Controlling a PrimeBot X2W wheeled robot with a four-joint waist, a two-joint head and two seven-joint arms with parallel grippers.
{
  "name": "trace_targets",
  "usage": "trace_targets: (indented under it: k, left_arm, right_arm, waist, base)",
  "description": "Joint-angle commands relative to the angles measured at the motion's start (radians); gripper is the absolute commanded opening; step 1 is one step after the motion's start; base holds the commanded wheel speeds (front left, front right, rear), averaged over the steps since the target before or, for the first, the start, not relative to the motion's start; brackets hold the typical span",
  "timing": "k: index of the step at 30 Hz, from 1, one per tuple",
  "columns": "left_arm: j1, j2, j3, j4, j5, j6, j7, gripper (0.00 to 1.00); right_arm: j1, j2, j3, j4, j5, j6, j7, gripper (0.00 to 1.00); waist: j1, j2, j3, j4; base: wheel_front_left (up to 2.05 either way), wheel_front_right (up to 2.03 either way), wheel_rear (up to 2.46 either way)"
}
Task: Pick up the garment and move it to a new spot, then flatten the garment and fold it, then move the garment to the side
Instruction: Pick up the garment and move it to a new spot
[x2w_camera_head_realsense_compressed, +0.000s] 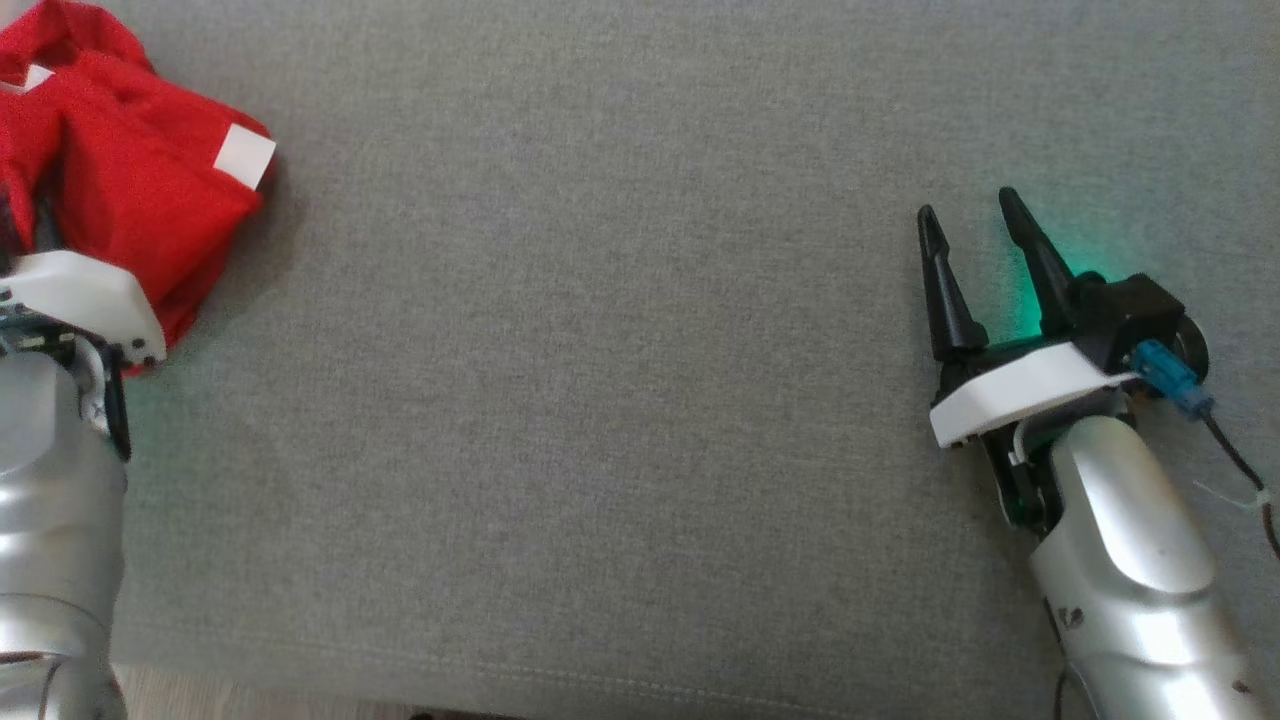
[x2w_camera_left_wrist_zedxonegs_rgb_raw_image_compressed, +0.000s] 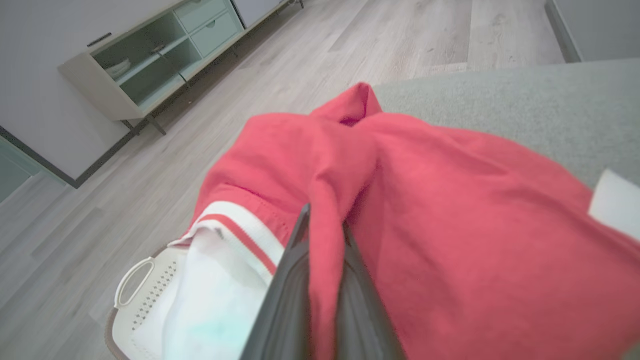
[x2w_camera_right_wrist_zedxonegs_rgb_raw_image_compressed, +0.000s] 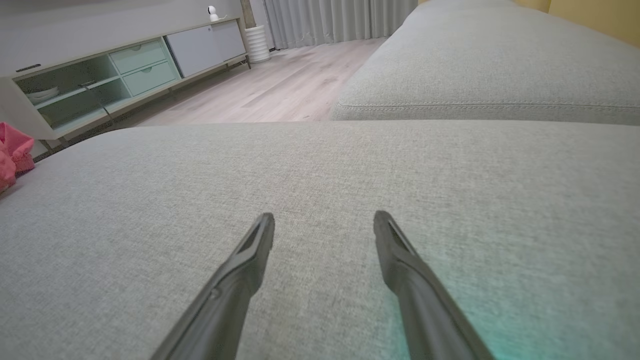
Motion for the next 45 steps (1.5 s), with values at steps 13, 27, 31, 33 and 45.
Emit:
trace_targets:
  k: [13, 27, 31, 33, 45]
  left_arm:
    - [-0.154, -0.009, -0.092, -0.335, 0.029, -0.095, -0.07, 0.0]
    - [-0.083, -0.244, -0.285, -0.619, -0.136, -0.148, -0.07, 0.0]
    - [-0.016, -0.258, -0.338, -0.636, -0.198, -0.144, -0.07, 0.0]
    - [0.027, -0.259, -0.359, -0.646, -0.233, -0.128, -0.07, 0.25]
    - [0.432, -0.224, -0.266, -0.612, -0.179, -0.017, -0.07, 1.0]
  right_arm:
    - [0.089, 0.047, 0.018, 0.015, 0.047, -0.001, -0.001, 1.0]
    - [0.125, 0.057, 0.079, 0.003, 0.114, -0.001, -0.001, 1.0]
    - [0.122, 0.057, 0.082, -0.002, 0.126, -0.001, -0.001, 1.0]
    - [0.124, 0.057, 0.08, -0.004, 0.128, -0.001, -0.001, 1.0]
    - [0.158, 0.057, 0.043, -0.018, 0.115, -0.001, -0.001, 1.0]
  waist:
    - [-0.0001, 0.0, -0.21, -0.073]
    - [-0.0001, 0.0, -0.288, -0.357]
    - [-0.0001, 0.0, -0.278, -0.404]
    - [-0.0001, 0.0, -0.275, -0.412]
    - [-0.0001, 0.0, -0.312, -0.333]
  base:
    - [0.0, 0.0, 0.0]
    - [0.0, 0.0, 0.0]
    - [0.0, 0.0, 0.0]
    - [0.0, 0.0, 0.0]
    - [0.0, 0.0, 0.0]
